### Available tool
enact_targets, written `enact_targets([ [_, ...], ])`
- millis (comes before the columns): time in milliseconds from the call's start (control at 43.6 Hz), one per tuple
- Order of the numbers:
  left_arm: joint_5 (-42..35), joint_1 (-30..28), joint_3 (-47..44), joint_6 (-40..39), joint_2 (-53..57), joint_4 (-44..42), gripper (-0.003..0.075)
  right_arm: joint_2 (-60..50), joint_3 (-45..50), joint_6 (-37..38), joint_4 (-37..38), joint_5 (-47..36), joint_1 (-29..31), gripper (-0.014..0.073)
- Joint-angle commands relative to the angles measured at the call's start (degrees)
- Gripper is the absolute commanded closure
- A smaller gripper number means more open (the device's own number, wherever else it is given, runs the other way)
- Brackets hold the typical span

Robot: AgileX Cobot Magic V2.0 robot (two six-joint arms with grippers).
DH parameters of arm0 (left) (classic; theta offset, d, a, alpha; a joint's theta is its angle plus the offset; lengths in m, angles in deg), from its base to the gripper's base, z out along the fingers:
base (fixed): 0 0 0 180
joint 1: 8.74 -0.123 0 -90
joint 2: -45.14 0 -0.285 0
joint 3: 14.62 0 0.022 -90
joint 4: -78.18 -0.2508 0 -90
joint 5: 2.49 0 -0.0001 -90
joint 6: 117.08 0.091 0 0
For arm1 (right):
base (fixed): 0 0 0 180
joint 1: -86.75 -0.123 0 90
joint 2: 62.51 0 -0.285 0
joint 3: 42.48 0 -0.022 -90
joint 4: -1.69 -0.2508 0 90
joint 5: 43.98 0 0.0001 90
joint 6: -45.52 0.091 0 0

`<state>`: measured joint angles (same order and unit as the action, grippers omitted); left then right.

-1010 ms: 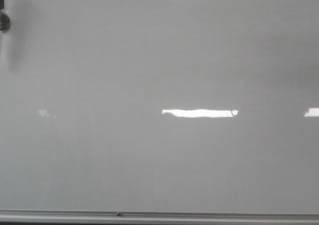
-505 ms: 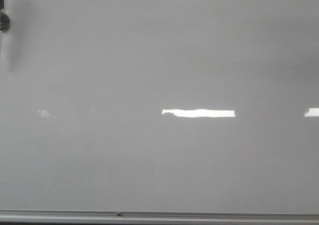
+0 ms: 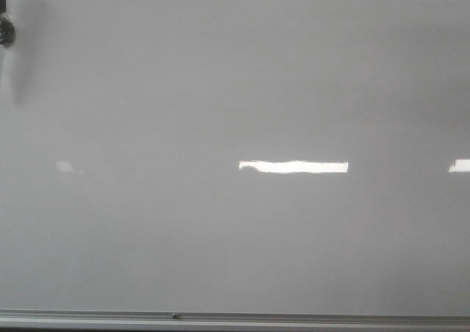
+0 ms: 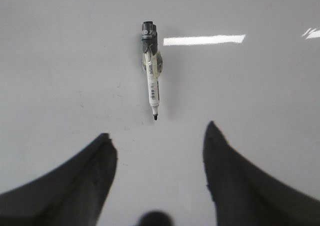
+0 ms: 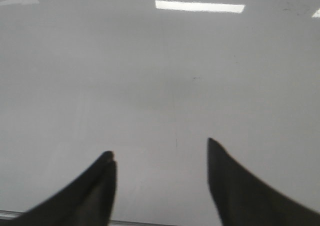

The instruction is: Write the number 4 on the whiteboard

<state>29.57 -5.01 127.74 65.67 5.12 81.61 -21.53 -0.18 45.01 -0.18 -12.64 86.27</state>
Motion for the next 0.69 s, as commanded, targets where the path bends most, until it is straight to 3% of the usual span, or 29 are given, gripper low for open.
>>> enact_targets([
  [0,-6.9,0.4,1.8,0.1,-2.2,-0.7,0.0164,0.5,-1.8,-0.2,0.0,-4.2,0.1,-0.0069],
  [666,-22.8,0.4,6.3,0.1,-30.6,3.4,0.0167,0.5,-1.8,-0.2,0.0,-4.2,0.1,-0.0046],
])
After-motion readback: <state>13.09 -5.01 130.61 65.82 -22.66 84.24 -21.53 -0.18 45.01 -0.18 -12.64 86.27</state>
